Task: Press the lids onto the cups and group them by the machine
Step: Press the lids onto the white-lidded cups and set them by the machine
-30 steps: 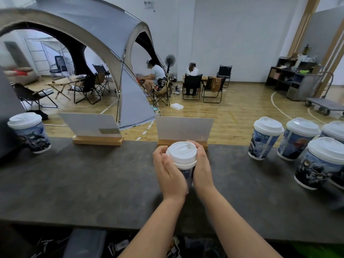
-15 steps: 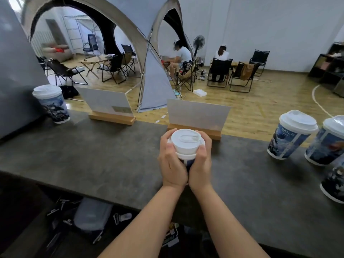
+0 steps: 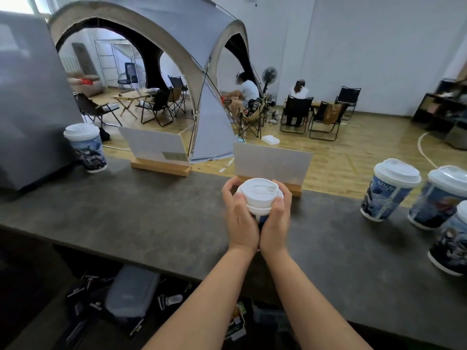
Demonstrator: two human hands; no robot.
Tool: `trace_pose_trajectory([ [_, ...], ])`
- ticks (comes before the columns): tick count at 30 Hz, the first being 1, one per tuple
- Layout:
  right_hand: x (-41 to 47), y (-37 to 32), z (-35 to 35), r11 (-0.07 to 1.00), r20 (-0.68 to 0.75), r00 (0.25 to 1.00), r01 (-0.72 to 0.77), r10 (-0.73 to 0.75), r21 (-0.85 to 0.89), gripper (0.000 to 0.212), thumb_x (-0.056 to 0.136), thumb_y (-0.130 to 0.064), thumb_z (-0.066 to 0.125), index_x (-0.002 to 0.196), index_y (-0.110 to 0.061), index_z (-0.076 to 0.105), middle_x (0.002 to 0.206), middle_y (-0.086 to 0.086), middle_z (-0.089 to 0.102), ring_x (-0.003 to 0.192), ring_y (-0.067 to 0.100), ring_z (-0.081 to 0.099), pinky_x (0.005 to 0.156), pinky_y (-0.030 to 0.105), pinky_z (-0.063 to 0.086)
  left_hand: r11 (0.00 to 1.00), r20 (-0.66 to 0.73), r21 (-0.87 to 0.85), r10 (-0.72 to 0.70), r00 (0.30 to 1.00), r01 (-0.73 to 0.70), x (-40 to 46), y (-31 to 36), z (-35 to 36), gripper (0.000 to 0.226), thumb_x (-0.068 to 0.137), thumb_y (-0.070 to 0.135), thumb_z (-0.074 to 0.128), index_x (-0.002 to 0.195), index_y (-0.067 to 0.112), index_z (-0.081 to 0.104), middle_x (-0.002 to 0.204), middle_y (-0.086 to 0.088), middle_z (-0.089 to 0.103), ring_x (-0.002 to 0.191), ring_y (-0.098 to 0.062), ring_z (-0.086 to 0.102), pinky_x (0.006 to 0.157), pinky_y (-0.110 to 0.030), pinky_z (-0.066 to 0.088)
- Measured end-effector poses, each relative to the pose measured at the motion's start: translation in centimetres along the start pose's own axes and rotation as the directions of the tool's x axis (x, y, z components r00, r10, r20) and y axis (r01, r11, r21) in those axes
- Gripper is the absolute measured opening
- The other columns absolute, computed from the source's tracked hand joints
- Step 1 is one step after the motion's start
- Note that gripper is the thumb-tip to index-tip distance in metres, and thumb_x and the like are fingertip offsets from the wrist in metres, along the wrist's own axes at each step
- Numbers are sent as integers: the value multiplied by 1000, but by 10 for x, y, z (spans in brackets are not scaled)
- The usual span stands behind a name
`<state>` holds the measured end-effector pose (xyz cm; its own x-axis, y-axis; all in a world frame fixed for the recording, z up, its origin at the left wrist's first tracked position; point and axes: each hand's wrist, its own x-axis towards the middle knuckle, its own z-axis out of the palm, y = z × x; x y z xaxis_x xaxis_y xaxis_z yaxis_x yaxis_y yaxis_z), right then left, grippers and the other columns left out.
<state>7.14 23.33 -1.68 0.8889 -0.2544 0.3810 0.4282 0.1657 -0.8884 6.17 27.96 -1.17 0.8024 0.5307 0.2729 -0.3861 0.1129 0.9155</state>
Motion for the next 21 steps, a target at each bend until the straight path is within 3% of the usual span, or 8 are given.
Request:
trace_pose_trajectory([
  [2, -5, -1, 8, 1000, 27, 1000, -16, 15, 16, 42, 81, -53, 38, 114, -31, 52, 110, -2, 64, 100, 11, 64, 80, 29, 53, 999, 45, -21, -24, 999, 25, 2, 2, -12, 32, 92, 41, 29, 116, 26, 44, 112, -7, 62, 97, -10, 66, 75, -31, 58],
  [4, -11, 0, 17, 995, 67, 996, -57, 51, 83, 49, 80, -55, 40, 118, -26, 51, 117, 8, 62, 106, 17, 63, 84, 30, 53, 998, 39, 57, 17, 999, -19, 2, 4, -27, 30, 94, 46, 26, 111, 31, 46, 114, -2, 59, 107, -10, 57, 91, -38, 52],
  [6, -21, 0, 40, 991, 88, 995, -64, 55, 114, 53, 80, -57, 41, 120, -23, 49, 121, 10, 61, 109, 18, 61, 89, 31, 52, 968, 28, 218, 122, 992, -125, 12, 9, -54, 40, 93, 51, 19, 116, 37, 49, 120, 5, 56, 114, -4, 44, 104, -24, 36],
  [8, -32, -2, 71, 992, 126, 991, -51, 36, 118, 57, 78, -58, 42, 122, -23, 46, 120, 5, 59, 108, 9, 61, 87, 24, 51, 956, 45, 241, 161, 986, -167, 30, 15, -89, 49, 90, 57, 16, 123, 42, 50, 127, 9, 52, 121, 2, 38, 104, -10, 26],
  [11, -47, 4, 125, 996, 278, 960, -43, 21, 74, 65, 76, -57, 52, 130, -25, 37, 125, -6, 56, 113, 0, 58, 92, 21, 49, 996, 90, 26, 84, 992, -86, 67, 23, -150, 50, 91, 61, 29, 131, 43, 53, 137, 5, 53, 132, -8, 45, 114, -36, 35],
  [16, -71, 29, 230, 989, 580, 814, 57, 35, -139, 88, 67, -37, 78, 138, -27, 27, 132, -24, 47, 128, -1, 46, 109, 21, 38, 994, 25, -58, 89, 996, -87, 130, 39, -271, 40, 92, 48, 36, 130, 35, 42, 132, -6, 58, 121, -15, 58, 98, -33, 47],
  [19, -81, 48, 296, 969, 620, 784, 131, 29, -211, 101, 60, -20, 91, 140, -23, 30, 136, -19, 42, 129, -4, 42, 111, 20, 35, 994, -11, -14, 110, 994, -110, 163, 43, -335, 31, 93, 38, 31, 118, 27, 47, 118, 0, 61, 108, -4, 63, 83, -20, 50],
  [21, -85, 60, 335, 971, 616, 787, 111, 43, -210, 100, 58, -18, 92, 138, -30, 35, 136, -14, 46, 129, -2, 43, 110, 25, 39, 995, -14, 11, 104, 995, -103, 183, 44, -369, 34, 94, 38, 30, 117, 25, 50, 117, 3, 63, 106, -1, 63, 84, -18, 51],
])
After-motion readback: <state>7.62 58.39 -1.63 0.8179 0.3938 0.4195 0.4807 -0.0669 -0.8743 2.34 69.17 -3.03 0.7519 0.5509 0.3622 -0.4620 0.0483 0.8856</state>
